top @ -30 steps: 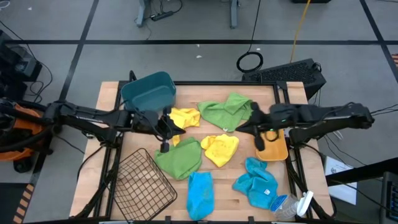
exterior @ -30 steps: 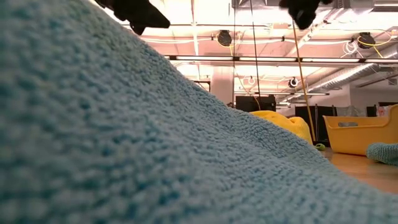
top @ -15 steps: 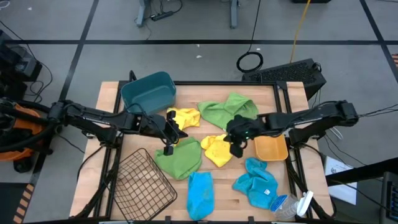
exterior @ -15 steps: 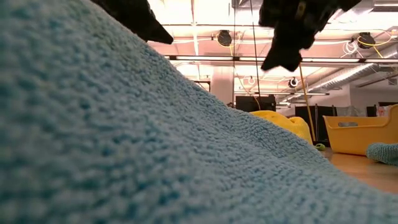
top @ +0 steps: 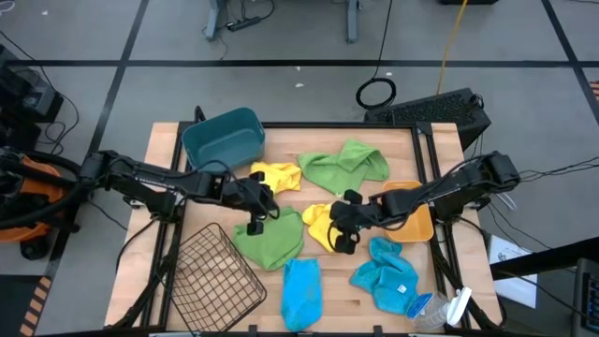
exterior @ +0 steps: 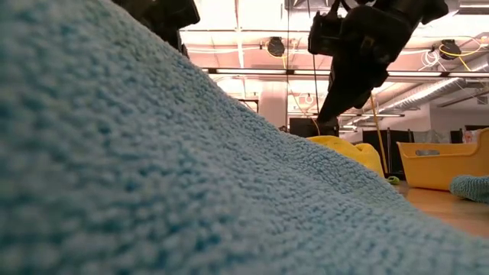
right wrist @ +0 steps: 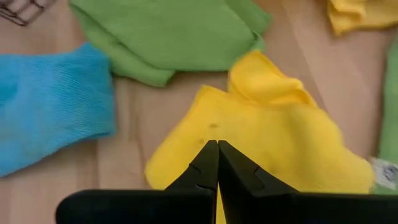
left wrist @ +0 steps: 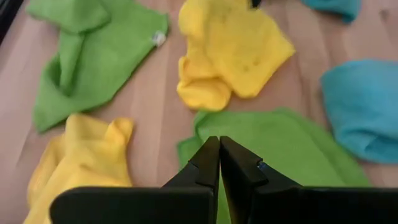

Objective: Sort microfiber towel by color & place in baskets
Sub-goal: Roll upper left yellow towel

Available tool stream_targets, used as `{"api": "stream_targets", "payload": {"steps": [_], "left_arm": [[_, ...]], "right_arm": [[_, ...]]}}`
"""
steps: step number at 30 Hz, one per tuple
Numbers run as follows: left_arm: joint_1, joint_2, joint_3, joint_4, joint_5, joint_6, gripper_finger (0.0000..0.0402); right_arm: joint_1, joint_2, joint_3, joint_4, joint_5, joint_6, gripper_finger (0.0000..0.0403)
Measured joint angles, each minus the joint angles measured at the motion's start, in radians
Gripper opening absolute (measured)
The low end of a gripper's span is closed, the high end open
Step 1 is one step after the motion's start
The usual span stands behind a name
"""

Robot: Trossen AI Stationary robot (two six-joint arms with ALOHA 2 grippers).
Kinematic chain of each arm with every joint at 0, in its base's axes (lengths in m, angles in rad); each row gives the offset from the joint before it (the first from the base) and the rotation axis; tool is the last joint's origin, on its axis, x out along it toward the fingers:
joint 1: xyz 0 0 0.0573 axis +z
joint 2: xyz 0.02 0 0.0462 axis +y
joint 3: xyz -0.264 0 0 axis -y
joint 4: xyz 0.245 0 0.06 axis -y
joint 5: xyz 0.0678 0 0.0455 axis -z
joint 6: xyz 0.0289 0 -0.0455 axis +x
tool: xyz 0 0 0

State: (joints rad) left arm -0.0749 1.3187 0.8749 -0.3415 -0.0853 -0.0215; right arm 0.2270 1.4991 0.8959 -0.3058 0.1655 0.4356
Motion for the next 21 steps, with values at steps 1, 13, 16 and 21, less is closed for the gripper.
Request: {"api": "stream_targets", "payload": {"steps": [1,13,16,21], "left_arm": [[0.008,-0.003,0.000,-0.021,0.000,-0.001,0.0028],[0.132,-0.002,0.000,-0.094,0.001,0.043,0.0224],[0.153,-0.002,0.000,-0.102,0.001,0.077,0.0269],[0.195,0.006,0.000,-0.130,0.010,0.098,0.0305]], "right_arm": [[0.004,0.001,0.000,0.012,0.004,-0.010,0.0000],[0.025,0.002,0.000,0.155,0.133,-0.157,0.0000],[0.025,0.002,0.000,0.183,0.135,-0.182,0.0000],[0.024,0.004,0.000,0.183,0.147,-0.202,0.0000]]}}
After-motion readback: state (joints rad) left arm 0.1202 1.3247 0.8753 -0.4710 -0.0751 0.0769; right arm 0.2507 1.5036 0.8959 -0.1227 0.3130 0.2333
